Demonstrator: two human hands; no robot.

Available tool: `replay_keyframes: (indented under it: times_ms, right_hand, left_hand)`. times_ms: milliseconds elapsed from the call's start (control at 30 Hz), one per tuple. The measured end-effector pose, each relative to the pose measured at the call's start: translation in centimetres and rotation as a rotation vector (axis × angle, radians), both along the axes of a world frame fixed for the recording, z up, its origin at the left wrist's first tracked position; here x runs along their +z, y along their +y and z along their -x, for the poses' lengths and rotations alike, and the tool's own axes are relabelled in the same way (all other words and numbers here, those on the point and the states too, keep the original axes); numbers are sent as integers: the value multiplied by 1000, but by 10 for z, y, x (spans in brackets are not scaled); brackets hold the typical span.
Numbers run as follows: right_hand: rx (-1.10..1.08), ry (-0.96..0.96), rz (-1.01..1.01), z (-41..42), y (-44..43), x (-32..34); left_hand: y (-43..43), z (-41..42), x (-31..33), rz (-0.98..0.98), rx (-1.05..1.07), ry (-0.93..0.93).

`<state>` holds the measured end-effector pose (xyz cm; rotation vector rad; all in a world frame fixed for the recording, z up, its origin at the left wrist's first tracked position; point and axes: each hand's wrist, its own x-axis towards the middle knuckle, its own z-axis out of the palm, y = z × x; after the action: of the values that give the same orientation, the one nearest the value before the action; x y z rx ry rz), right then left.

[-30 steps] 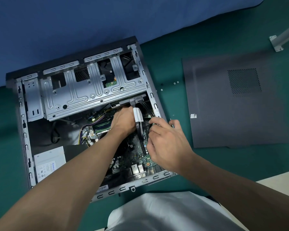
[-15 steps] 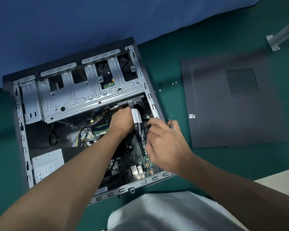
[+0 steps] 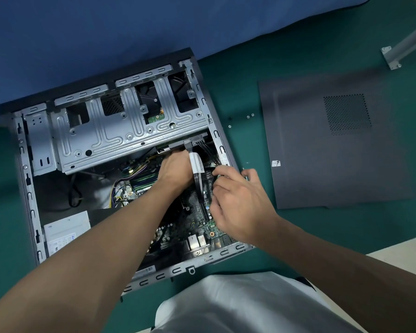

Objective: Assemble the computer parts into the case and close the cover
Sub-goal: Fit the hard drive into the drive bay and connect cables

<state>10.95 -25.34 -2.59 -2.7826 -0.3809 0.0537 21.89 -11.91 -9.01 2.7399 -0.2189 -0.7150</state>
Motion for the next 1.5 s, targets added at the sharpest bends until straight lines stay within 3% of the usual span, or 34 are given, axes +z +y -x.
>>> replay_keyframes:
  times_ms: [500, 1200, 1500]
  right_hand:
    - [5, -7, -5, 1, 0, -4]
    - [52, -31, 68, 1, 1, -6]
    - [43, -1, 118, 2, 1, -3]
  left_hand:
    - [5, 2, 1, -95, -224, -150]
    - [4, -8, -7, -149, -182, 14]
    - [6, 24, 17, -150, -174, -158]
